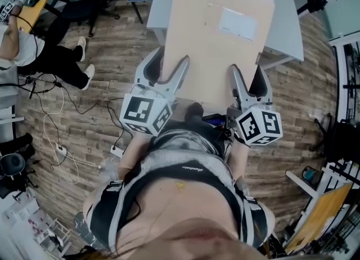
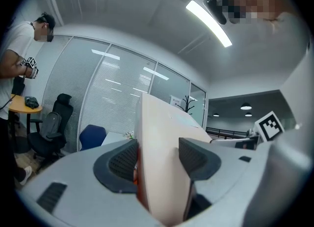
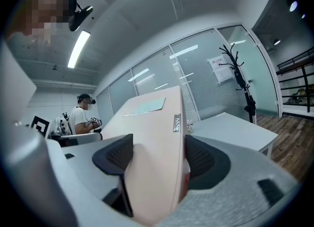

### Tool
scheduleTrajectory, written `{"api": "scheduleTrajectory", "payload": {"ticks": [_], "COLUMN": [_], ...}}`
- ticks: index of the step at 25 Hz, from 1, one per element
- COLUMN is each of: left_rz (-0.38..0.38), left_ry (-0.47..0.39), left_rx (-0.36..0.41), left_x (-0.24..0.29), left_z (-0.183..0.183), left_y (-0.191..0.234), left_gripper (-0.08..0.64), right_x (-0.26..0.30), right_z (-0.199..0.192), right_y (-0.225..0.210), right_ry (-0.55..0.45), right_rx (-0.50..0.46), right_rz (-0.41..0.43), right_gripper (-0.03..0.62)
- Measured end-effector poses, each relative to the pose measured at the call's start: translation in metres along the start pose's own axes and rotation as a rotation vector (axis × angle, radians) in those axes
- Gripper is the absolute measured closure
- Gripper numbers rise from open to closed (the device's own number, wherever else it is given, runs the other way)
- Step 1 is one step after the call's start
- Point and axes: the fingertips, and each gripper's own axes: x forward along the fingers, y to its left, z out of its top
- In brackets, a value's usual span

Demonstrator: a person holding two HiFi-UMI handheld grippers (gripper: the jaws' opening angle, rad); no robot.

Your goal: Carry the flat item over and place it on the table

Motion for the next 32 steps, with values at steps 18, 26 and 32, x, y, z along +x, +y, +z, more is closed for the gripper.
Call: {"api": "scheduleTrajectory", "payload": {"ticks": [18,26,32], "left_rz": [0.023,0.036,0.028], "left_ry": [-0.02,-0.007,0.011], "left_rx": [-0.006,-0.009,-0.017], "left_x": [0.096,0.121,0.138], "left_z": [0.005,-0.001,-0.006], "left_y": [-0.037,-0.041,-0.04], "left_gripper": [0.308,0.308,0.308], "right_x": [0.038,0.051,0.061], "right_z": [0.043,0.045,0.043], "right_y": [-0.09,-0.115,-0.128], "right_ry": [-0.012,0.0,0.014], "right_rx": [-0.009,-0.004,0.007], "right_rz": [0.032,0.032,0.02], "right_gripper": [0.27,0.275,0.275]}}
